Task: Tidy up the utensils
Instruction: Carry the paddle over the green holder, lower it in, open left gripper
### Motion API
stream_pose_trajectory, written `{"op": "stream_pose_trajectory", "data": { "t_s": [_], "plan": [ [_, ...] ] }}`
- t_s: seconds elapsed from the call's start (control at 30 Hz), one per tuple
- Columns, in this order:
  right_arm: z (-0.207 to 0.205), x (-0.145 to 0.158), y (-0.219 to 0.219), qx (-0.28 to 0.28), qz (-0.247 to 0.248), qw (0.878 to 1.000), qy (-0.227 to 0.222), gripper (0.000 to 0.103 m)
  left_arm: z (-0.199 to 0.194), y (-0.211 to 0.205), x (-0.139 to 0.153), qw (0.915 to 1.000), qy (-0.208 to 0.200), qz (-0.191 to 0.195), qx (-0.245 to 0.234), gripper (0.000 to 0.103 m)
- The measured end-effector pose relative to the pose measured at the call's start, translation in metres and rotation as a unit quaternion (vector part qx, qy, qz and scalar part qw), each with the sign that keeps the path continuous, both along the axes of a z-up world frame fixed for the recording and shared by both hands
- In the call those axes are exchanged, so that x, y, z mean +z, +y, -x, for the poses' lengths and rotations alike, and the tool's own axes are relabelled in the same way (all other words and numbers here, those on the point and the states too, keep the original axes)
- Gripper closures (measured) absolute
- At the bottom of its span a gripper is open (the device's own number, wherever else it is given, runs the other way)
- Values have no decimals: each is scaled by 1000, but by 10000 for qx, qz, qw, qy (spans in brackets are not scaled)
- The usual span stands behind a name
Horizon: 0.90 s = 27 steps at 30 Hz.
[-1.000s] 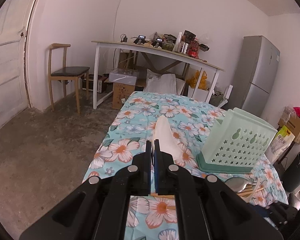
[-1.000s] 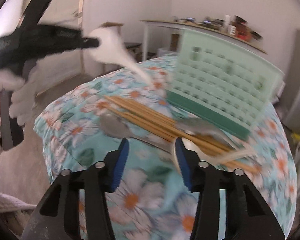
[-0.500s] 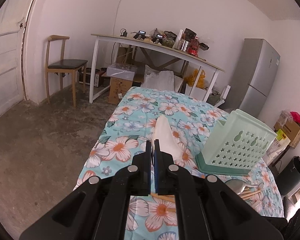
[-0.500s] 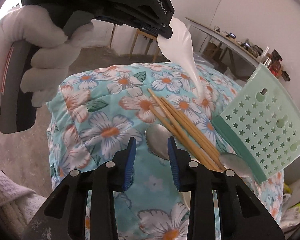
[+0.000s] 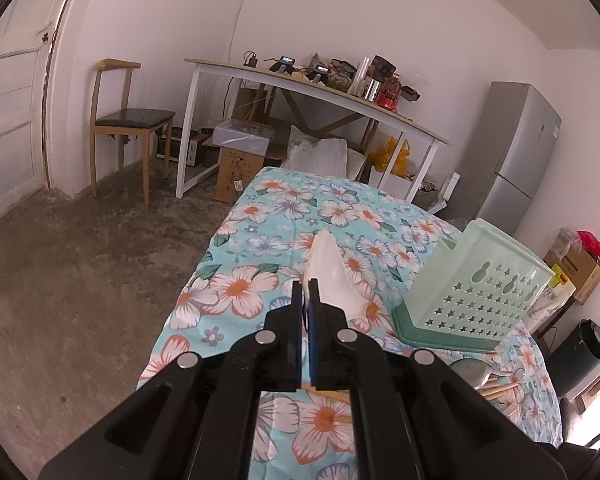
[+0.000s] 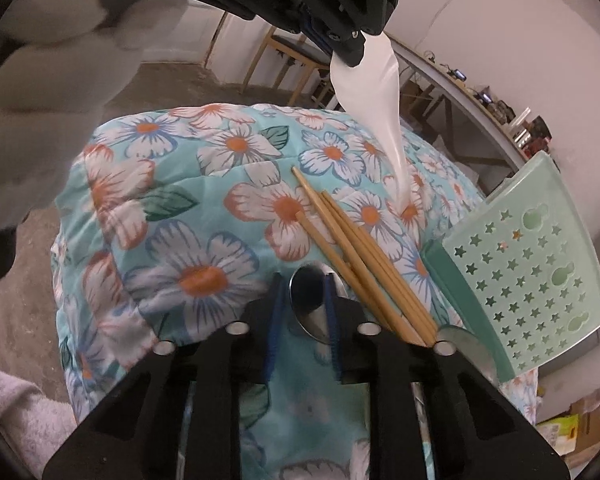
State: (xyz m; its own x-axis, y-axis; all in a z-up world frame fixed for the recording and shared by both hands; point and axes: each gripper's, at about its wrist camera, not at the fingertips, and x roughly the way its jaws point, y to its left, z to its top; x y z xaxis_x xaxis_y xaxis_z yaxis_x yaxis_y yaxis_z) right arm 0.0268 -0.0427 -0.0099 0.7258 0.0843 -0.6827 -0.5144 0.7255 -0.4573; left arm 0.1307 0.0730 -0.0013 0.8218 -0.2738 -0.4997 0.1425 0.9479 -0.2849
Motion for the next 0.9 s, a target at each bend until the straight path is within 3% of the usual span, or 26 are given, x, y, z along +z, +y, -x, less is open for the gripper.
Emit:
{"op": "stream_pose_trajectory", "data": {
  "t_s": [0.07,0.27,0.43,0.57,0.73,0.8,0.9],
  "plan": [
    [-1,3,-2,-32,-85,10000,-27,98,0,1,0,10000,-7,-3,2,101],
    [-6,27,-16,-23,-639,9979,-135,100,-1,5,5,9999,-52,145,63,101],
    [-21,68,-51,-209,-1790,9836,-50,101,2,9,18,9992,-148,331,143,101],
    [-36,99,-88,-387,-2912,9558,147,102,9,6,32,9986,-369,325,194,101],
    [-48,124,-133,-488,-4141,9080,418,102,19,1,49,9975,-585,308,248,101],
    [-49,133,-147,-492,-4485,8913,446,102,25,-1,59,9966,-729,297,250,101],
    [-43,149,-161,-461,-4781,8766,284,102,33,-4,76,9944,-1013,208,205,101]
  ]
}}
